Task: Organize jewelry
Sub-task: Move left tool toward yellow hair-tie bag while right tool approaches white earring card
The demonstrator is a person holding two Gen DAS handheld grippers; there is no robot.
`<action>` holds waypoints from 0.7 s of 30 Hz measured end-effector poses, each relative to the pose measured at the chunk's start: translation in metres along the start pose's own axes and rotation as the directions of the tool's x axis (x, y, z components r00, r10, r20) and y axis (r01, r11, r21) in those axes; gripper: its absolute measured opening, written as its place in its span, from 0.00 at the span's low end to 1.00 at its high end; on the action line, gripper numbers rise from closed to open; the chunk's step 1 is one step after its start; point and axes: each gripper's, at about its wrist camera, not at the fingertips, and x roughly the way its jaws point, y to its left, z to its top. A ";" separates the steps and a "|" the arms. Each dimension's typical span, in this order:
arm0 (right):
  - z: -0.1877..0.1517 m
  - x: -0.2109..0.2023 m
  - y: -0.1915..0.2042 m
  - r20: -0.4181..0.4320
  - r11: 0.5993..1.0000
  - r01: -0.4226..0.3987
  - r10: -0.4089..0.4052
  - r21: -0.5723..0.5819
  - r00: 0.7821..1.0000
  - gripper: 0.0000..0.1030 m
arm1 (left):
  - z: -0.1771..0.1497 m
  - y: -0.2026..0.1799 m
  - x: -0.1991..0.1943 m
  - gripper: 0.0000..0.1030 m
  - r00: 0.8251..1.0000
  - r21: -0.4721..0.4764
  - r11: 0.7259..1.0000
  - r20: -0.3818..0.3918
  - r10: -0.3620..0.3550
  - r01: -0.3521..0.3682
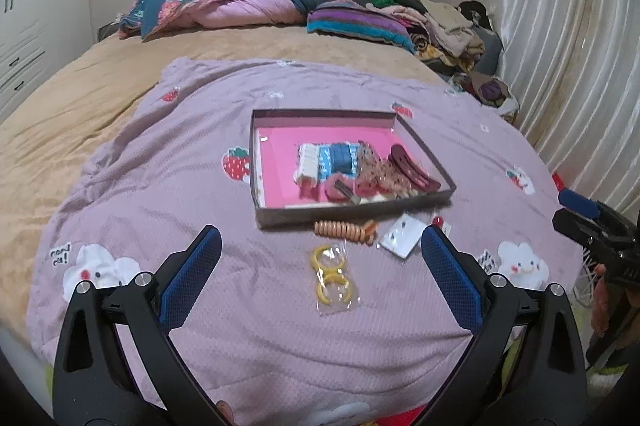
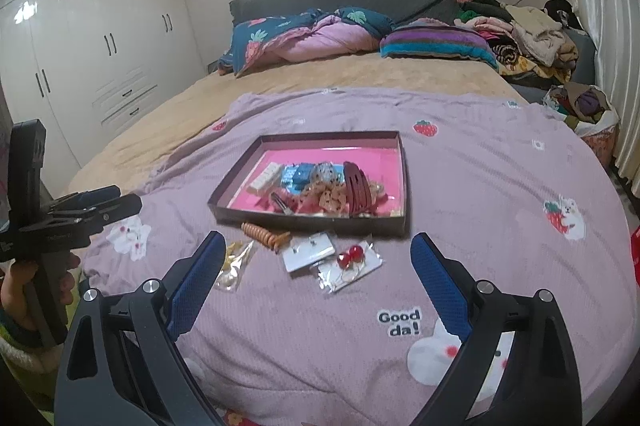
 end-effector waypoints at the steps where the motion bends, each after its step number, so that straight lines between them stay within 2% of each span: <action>1: -0.002 0.000 0.000 -0.004 1.000 0.002 -0.002 -0.001 1.000 0.90 | -0.002 0.000 0.001 0.91 1.000 0.001 1.000 -0.005 0.002 -0.002; 21: -0.033 0.028 -0.008 -0.099 1.000 0.013 -0.013 -0.001 0.995 0.90 | -0.034 -0.002 0.036 0.91 0.993 0.016 1.000 -0.122 0.008 -0.006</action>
